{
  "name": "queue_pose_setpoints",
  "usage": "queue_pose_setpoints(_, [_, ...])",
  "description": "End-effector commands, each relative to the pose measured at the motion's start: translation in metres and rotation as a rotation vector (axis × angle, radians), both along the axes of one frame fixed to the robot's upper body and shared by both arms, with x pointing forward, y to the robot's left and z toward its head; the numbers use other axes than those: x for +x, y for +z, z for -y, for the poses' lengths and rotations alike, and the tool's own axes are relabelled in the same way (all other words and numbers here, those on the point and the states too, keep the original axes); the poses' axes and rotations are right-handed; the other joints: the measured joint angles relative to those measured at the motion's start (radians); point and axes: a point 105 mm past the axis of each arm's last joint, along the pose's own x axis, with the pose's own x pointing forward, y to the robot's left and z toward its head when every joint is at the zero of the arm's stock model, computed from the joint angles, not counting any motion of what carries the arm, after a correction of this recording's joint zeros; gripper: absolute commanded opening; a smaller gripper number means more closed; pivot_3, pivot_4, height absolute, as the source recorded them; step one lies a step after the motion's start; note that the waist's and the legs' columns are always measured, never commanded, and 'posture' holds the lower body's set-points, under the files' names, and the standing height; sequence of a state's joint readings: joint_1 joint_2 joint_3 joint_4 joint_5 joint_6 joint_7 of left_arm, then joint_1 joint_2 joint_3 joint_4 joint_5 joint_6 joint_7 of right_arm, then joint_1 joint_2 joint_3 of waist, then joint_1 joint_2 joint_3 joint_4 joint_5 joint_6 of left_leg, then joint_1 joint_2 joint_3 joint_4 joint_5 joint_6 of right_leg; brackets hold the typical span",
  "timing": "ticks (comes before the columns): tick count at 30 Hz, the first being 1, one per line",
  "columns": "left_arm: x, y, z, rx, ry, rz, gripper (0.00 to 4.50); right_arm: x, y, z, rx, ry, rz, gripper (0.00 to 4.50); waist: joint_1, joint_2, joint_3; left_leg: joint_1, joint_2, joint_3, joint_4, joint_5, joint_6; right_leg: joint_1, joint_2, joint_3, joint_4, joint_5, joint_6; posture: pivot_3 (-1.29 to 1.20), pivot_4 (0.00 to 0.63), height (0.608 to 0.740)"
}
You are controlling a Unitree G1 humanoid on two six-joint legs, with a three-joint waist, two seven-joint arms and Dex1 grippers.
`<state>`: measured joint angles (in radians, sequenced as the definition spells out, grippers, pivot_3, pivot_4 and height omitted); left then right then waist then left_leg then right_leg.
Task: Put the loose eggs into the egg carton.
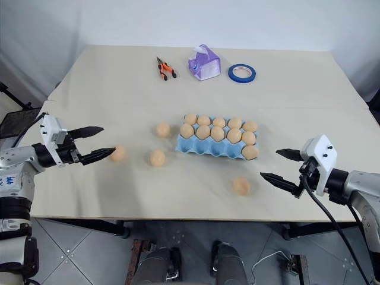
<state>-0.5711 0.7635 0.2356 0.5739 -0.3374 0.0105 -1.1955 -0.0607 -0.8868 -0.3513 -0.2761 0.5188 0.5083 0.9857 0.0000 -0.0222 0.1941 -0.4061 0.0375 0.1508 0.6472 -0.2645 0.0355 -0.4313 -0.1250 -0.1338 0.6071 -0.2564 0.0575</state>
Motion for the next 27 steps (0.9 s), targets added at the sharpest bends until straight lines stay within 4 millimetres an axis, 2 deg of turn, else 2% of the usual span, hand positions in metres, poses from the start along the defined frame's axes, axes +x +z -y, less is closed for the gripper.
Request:
queue_pose_setpoints(1, [0.002, 0.016, 0.002, 0.005, -0.004, 0.07, 4.49, -0.001, 0.01, -0.008, -0.001, 0.018, 0.051, 4.5, 0.0, 0.0, 0.0, 0.0, 0.0, 0.0, 0.0, 0.0, 0.0, 0.0, 0.0, 0.0, 0.0, 0.0, 0.0, 0.0, 0.15, 0.74])
queue_pose_setpoints(9, [0.007, 0.017, 0.01, 0.001, -0.016, 0.066, 4.49, -0.001, 0.012, -0.014, 0.025, -0.018, 0.079, 4.5, 0.0, 0.0, 0.0, 0.0, 0.0, 0.0, 0.0, 0.0, 0.0, 0.0, 0.0, 0.0, 0.0, 0.0, 0.0, 0.0, 0.15, 0.74])
queue_pose_setpoints(13, [0.006, 0.019, 0.021, -0.007, -0.06, 0.048, 4.49, -0.014, 0.01, -0.02, 0.052, -0.049, 0.077, 4.5, 0.002, 0.0, 0.0, 0.0, 0.0, 0.0, 0.0, 0.0, 0.0, 0.0, 0.0, 0.0, 0.0, 0.0, 0.0, 0.0, 0.15, 0.74])
queue_pose_setpoints(18, [-0.002, 0.017, 0.04, -0.015, -0.167, 0.033, 4.49, -0.033, 0.001, -0.03, 0.076, -0.068, 0.039, 4.5, 0.006, 0.0, 0.0, 0.0, 0.0, 0.0, 0.001, -0.001, 0.001, 0.0, 0.0, 0.0, 0.0, 0.0, 0.001, 0.0, 0.15, 0.74])
queue_pose_setpoints(22, [-0.016, 0.014, 0.06, -0.019, -0.332, 0.085, 4.49, -0.049, -0.012, -0.038, 0.097, -0.144, 0.02, 4.5, 0.01, 0.0, 0.0, 0.0, 0.0, 0.0, 0.001, -0.001, 0.001, 0.001, 0.001, 0.0, -0.001, 0.0, 0.001, 0.0, 0.15, 0.74])
queue_pose_setpoints(27, [-0.026, 0.003, 0.063, 0.0, -0.428, 0.06, 4.49, -0.046, -0.02, -0.043, 0.117, -0.244, 0.032, 4.5, -0.002, 0.0, 0.0, 0.0, 0.001, 0.0, 0.001, -0.001, 0.001, 0.001, 0.002, 0.001, -0.001, 0.0, 0.0, 0.0, 0.15, 0.74])
